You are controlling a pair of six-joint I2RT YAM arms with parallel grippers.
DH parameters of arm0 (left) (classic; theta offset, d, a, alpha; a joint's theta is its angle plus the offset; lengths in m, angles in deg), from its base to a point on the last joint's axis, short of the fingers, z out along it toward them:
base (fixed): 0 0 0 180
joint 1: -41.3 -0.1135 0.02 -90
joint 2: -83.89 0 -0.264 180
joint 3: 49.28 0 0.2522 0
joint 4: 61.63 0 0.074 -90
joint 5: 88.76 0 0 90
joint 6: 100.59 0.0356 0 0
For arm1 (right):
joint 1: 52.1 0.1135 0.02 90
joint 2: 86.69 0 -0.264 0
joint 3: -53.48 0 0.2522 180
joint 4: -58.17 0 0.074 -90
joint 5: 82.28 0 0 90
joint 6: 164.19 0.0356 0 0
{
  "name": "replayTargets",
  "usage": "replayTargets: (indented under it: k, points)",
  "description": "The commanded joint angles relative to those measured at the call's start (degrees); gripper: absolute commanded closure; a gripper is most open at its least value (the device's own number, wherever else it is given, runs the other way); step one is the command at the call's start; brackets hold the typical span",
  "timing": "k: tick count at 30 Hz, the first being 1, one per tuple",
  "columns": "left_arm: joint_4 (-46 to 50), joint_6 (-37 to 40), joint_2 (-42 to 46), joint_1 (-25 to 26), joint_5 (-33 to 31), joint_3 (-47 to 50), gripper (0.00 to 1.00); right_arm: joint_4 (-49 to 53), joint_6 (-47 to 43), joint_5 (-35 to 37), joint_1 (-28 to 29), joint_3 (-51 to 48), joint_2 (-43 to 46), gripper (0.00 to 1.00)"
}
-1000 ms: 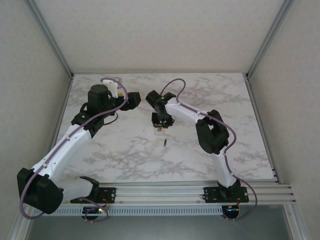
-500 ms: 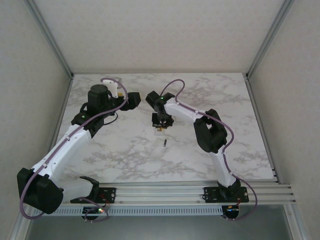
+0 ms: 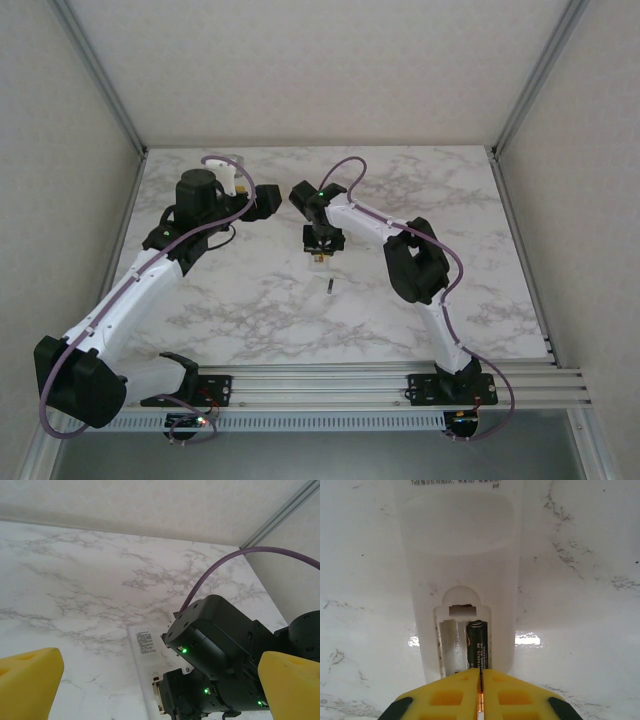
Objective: Load the batteries into the remote control
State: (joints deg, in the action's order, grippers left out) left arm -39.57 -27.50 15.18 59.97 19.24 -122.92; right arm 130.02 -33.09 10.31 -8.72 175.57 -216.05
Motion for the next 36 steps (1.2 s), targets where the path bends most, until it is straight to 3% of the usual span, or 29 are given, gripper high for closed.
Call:
replayTargets:
  k: [1,12,16,20,25,29,32,36]
  points:
    - [0.46,0.82,0.76,0.4,-0.8,-0.77,0.0,-0.51,-1.02,1.89,-0.26,0.35,-4.64,0.9]
    - [0.69,1.0,1.56,0.35,-0.99,-0.42,0.0,0.75,-3.04,3.25,-0.23,3.46,-8.84,0.9]
    - [1.31,1.5,1.81,0.4,-1.38,-0.76,0.0,1.96,-3.44,0.62,-0.31,5.93,-4.57,0.88]
    - [1.37,1.88,1.65,0.4,-1.83,-0.94,0.0,1.39,-1.86,-0.93,-0.28,4.3,4.32,0.8]
    - [0.39,1.44,0.99,0.38,-1.22,-1.12,0.0,-6.07,6.15,1.49,-0.31,-14.03,20.09,0.76]
    - [0.09,1.17,0.68,0.41,-0.44,-1.12,0.0,-13.41,10.78,-0.09,-0.32,-29.24,27.8,0.74]
    - [-0.03,1.09,0.5,0.57,0.01,-1.03,0.0,-17.1,5.18,-0.28,1.48,-34.39,30.26,0.73]
    - [-0.27,0.65,0.42,0.87,0.36,-0.77,0.01,-12.72,-14.8,2.37,3.15,-31.26,29.17,0.67]
